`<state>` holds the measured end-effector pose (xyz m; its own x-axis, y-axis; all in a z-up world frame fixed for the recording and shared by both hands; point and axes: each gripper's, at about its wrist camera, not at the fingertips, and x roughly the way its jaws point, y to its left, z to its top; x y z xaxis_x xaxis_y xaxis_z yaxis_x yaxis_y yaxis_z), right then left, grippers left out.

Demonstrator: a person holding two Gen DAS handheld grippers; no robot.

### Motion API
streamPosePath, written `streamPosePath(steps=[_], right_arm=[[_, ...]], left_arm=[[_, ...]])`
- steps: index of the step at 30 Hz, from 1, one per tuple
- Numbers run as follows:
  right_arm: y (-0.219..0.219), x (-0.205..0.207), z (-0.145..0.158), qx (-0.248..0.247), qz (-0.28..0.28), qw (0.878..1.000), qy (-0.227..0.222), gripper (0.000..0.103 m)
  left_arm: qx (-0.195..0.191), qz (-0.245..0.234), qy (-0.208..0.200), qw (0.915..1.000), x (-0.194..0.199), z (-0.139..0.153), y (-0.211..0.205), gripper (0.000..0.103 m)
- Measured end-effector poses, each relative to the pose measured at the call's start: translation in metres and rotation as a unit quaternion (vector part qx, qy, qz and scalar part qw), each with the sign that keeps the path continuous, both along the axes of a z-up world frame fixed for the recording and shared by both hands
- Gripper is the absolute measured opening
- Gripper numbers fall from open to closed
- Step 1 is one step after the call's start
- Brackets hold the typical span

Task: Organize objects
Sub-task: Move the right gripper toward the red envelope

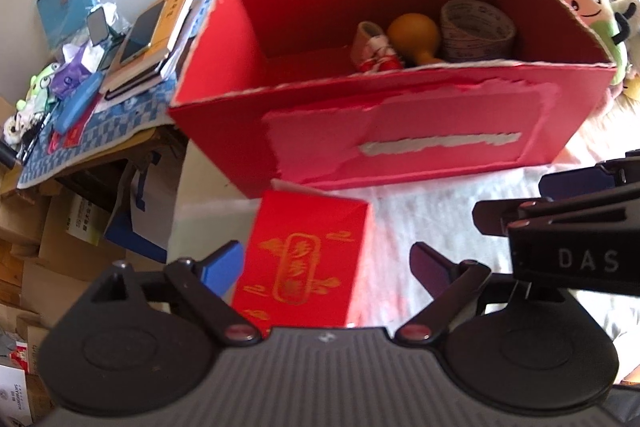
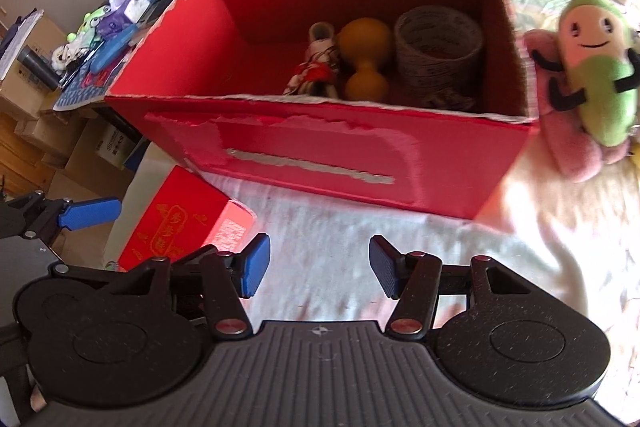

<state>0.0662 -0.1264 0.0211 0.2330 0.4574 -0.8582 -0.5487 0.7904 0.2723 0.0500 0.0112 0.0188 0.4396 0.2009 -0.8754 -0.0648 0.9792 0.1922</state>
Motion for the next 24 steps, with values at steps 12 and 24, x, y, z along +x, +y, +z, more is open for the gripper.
streamPosePath(steps=[12, 24], right_arm=[[0.037, 0.006, -0.013, 0.025, 0.018, 0.998, 0.062, 0.058], [0.067, 0.009, -0.03, 0.027, 0.033, 0.992, 0.116, 0.057]], left_arm=[[-0.069, -0.014, 0.012, 0.9975, -0.015, -0.015, 0.046, 0.095], [-0.12, -0.021, 0.057, 0.9909, -0.006, -0.053, 0.062, 0.095]])
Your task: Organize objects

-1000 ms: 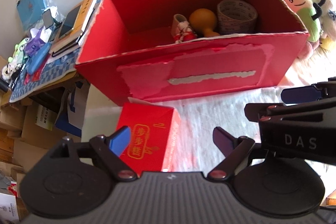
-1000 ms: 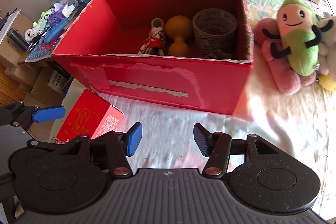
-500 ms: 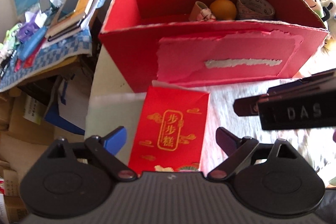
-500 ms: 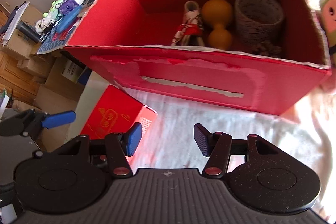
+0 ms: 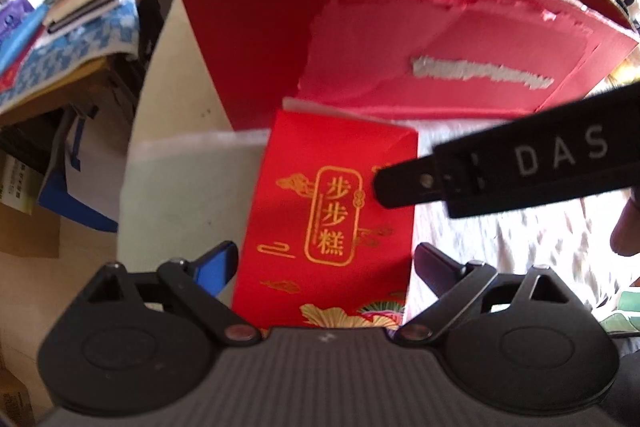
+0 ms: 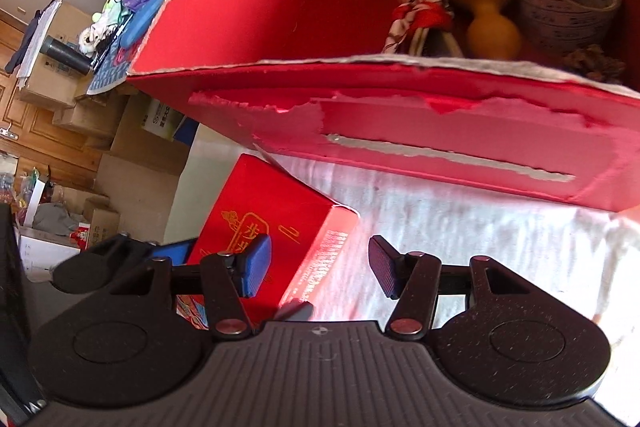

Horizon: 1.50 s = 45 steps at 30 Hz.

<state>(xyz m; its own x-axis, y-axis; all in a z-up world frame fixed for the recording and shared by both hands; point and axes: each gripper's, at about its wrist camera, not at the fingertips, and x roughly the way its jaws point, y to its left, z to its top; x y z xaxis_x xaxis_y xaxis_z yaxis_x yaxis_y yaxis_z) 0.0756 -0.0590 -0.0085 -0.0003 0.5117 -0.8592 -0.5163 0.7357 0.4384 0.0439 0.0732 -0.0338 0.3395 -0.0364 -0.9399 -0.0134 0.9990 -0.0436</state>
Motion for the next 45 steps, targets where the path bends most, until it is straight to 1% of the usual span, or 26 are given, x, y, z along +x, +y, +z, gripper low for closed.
streamPosePath(steps=[3, 6, 10, 14, 17, 19, 21, 24, 26, 31, 38, 42, 45], right_arm=[[0.004, 0.002, -0.004, 0.004, 0.004, 1.0, 0.011, 0.058], [0.007, 0.002, -0.005, 0.008, 0.008, 1.0, 0.018, 0.058], [0.009, 0.003, -0.006, 0.015, 0.02, 0.999, 0.028, 0.059], [0.005, 0.004, -0.005, 0.017, 0.023, 0.999, 0.029, 0.057], [-0.003, 0.005, -0.003, 0.02, 0.021, 0.999, 0.028, 0.056], [-0.009, 0.006, 0.0, 0.021, 0.021, 0.999, 0.025, 0.056], [-0.016, 0.007, 0.003, 0.022, 0.018, 0.999, 0.023, 0.057], [-0.029, 0.008, 0.007, 0.023, 0.01, 0.999, 0.022, 0.057], [-0.04, 0.008, 0.011, 0.021, 0.003, 1.0, 0.016, 0.057], [-0.07, 0.009, 0.017, 0.018, -0.024, 0.999, 0.011, 0.057], [-0.105, 0.007, 0.028, 0.011, -0.064, 0.998, -0.01, 0.057], [-0.126, 0.007, 0.038, 0.01, -0.089, 0.996, -0.021, 0.057], [-0.142, 0.005, 0.05, 0.008, -0.102, 0.994, -0.042, 0.058]], left_arm=[[0.001, -0.003, 0.007, 1.0, 0.003, -0.006, -0.004, 0.092], [0.014, -0.004, 0.012, 0.9998, 0.004, -0.009, -0.007, 0.087], [0.009, 0.001, 0.011, 0.9999, 0.003, -0.009, -0.006, 0.083], [0.014, 0.004, 0.009, 0.9999, 0.002, -0.008, -0.01, 0.082], [0.003, 0.01, 0.01, 0.9999, 0.001, -0.004, -0.013, 0.081], [-0.003, 0.005, 0.007, 1.0, -0.001, 0.001, -0.018, 0.08], [-0.01, -0.004, 0.007, 0.9999, -0.003, 0.007, -0.026, 0.079], [-0.004, -0.02, 0.006, 0.9998, -0.003, 0.012, -0.042, 0.079], [-0.008, -0.031, 0.005, 0.9995, -0.004, 0.015, -0.054, 0.079], [-0.011, -0.073, -0.001, 0.9973, -0.005, 0.023, -0.088, 0.079], [-0.019, -0.123, -0.009, 0.9922, -0.003, 0.032, -0.13, 0.079], [-0.021, -0.154, -0.021, 0.9876, -0.004, 0.04, -0.156, 0.078], [-0.028, -0.177, -0.034, 0.9832, -0.004, 0.05, -0.174, 0.078]])
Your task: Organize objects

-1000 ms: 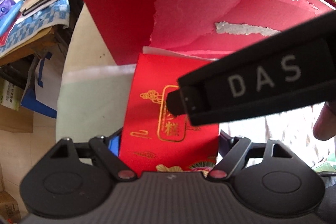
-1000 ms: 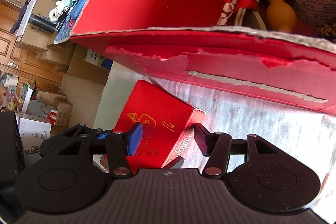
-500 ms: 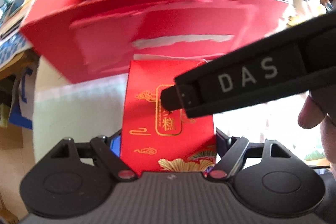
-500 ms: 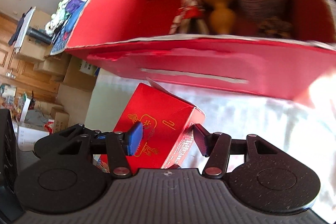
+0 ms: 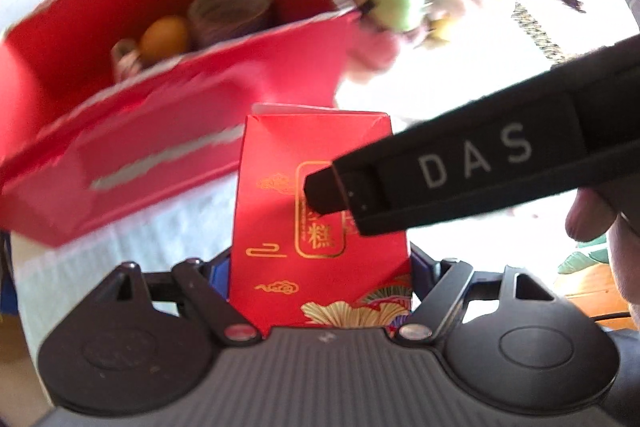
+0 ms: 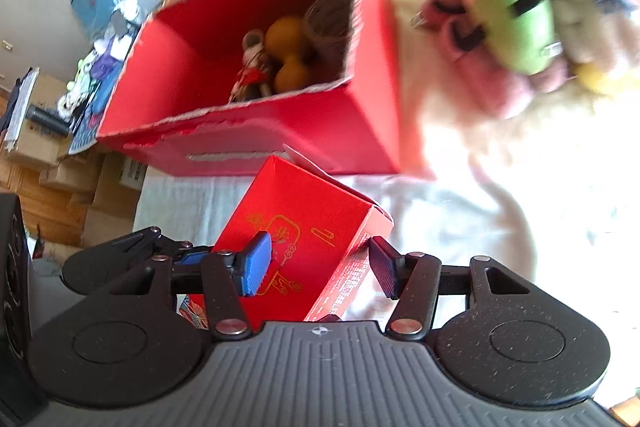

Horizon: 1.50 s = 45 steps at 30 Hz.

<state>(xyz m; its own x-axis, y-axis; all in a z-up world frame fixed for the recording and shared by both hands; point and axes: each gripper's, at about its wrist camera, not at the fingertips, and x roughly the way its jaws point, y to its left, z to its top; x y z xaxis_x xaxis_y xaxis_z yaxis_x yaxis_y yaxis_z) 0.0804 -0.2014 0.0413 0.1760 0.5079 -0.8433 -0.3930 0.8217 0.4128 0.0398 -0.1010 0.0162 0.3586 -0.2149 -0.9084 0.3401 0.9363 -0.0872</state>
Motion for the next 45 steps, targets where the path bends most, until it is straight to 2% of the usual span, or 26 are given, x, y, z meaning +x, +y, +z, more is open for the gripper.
streamPosePath(steps=[5, 11, 17, 20, 22, 28, 39, 45], right_arm=[[-0.024, -0.005, 0.024, -0.009, -0.015, 0.999, -0.04, 0.059], [-0.036, -0.004, 0.052, 0.004, -0.029, 0.996, -0.084, 0.059], [-0.029, 0.004, 0.077, 0.016, -0.018, 0.99, -0.138, 0.06], [-0.016, 0.012, 0.085, 0.024, -0.008, 0.988, -0.152, 0.06], [-0.01, 0.019, 0.089, 0.033, 0.002, 0.986, -0.161, 0.06], [0.028, 0.044, 0.089, 0.063, 0.023, 0.987, -0.147, 0.06], [0.112, 0.076, 0.06, 0.076, 0.08, 0.986, -0.124, 0.059], [0.136, 0.092, 0.039, 0.088, 0.092, 0.985, -0.113, 0.059]], left_arm=[[-0.018, -0.035, -0.024, 0.9989, -0.001, 0.02, -0.03, 0.078], [-0.026, -0.058, -0.068, 0.9956, 0.015, 0.041, -0.033, 0.078], [-0.031, -0.049, -0.111, 0.9922, 0.028, 0.071, -0.022, 0.078], [-0.027, -0.039, -0.127, 0.9908, 0.045, 0.073, -0.016, 0.078], [-0.023, -0.027, -0.136, 0.9901, 0.042, 0.082, -0.004, 0.078], [-0.005, 0.011, -0.146, 0.9892, 0.059, 0.091, 0.036, 0.078], [0.025, 0.07, -0.122, 0.9897, 0.102, 0.068, 0.104, 0.079], [-0.016, 0.098, -0.095, 0.9906, 0.124, 0.052, 0.142, 0.081]])
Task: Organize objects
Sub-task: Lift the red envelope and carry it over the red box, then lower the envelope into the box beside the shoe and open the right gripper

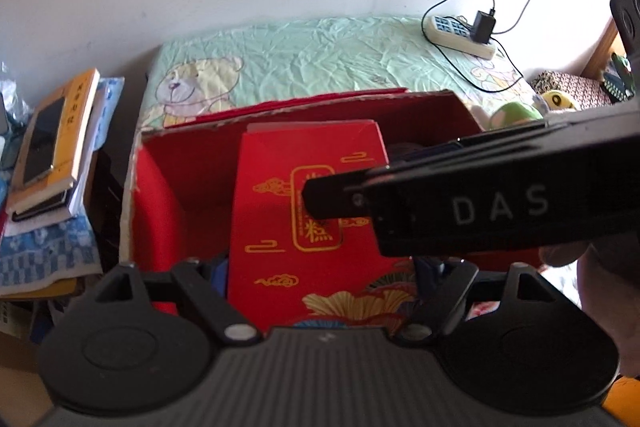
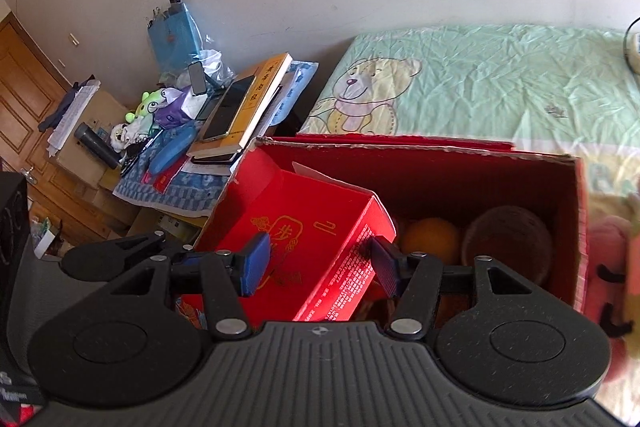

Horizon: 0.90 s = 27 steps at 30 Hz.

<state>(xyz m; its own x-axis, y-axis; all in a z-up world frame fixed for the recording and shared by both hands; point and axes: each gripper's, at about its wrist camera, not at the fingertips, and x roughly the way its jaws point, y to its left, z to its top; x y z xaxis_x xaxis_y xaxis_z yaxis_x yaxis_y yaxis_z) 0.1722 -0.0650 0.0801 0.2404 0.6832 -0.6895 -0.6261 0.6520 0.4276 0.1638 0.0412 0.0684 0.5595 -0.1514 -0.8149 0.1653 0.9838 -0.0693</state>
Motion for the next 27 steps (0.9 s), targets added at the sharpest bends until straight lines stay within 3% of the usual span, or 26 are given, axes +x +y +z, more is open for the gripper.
streamPosePath(steps=[3, 15, 19, 27], right_arm=[[0.006, 0.008, -0.007, 0.005, 0.002, 1.0, 0.007, 0.059], [0.038, 0.032, -0.042, -0.017, 0.037, 0.998, 0.048, 0.059], [0.042, 0.046, -0.05, -0.005, 0.047, 0.996, 0.071, 0.059], [0.04, 0.056, -0.066, -0.003, 0.044, 0.994, 0.099, 0.059]], left_arm=[[-0.009, 0.005, 0.007, 0.9999, 0.009, -0.007, 0.011, 0.081], [0.033, 0.023, 0.039, 0.9985, 0.029, -0.045, 0.026, 0.081], [0.075, 0.024, 0.028, 0.9965, 0.03, -0.05, 0.017, 0.081], [0.112, 0.011, 0.029, 0.9932, 0.033, -0.057, 0.007, 0.084]])
